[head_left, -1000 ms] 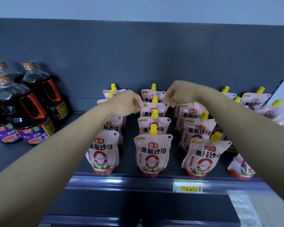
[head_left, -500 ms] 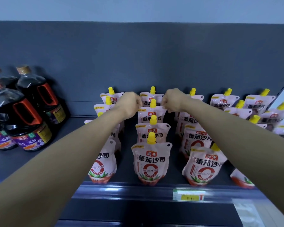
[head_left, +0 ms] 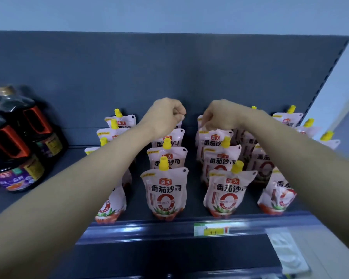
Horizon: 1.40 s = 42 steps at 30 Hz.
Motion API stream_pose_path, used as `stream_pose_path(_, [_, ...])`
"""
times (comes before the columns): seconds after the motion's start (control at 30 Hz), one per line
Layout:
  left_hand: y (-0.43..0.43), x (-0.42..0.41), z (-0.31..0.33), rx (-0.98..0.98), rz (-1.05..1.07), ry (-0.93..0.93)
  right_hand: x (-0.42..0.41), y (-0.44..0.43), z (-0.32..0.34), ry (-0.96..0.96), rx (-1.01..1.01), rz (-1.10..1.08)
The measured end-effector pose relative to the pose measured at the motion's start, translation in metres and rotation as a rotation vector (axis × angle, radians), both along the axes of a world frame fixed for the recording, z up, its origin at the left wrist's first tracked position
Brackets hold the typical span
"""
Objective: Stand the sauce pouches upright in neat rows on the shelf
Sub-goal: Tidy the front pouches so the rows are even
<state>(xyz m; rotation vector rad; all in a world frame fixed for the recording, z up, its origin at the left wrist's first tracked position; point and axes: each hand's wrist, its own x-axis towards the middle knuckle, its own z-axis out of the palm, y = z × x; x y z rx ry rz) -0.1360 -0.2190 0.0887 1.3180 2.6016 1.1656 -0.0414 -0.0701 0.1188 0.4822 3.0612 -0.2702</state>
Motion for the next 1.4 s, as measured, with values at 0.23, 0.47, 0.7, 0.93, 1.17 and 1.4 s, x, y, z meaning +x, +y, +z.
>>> stream_pose_path(0.23, [0.021,0.068,-0.010,-0.385,-0.364,-0.105,0.059,0.027,0.005,-0.129,-0.024,-0.076])
stream_pose_path(0.47, [0.032,0.094,-0.041,-0.475,-0.345,-0.075,0.082,0.040,-0.017,-0.172,-0.044,-0.054])
stream_pose_path(0.7, [0.033,0.100,-0.052,-0.400,-0.255,-0.108,0.083,0.047,-0.024,-0.087,-0.009,0.011])
stream_pose_path(0.93, [0.027,0.102,-0.044,-0.432,-0.281,-0.255,0.075,0.055,-0.031,0.028,-0.004,0.003])
stream_pose_path(1.17, [0.027,0.073,-0.020,-0.260,-0.073,-0.054,0.065,0.055,-0.043,-0.086,-0.005,0.054])
stream_pose_path(1.4, [0.060,0.053,-0.035,-0.461,-0.055,0.084,0.061,0.057,-0.051,-0.106,-0.007,-0.006])
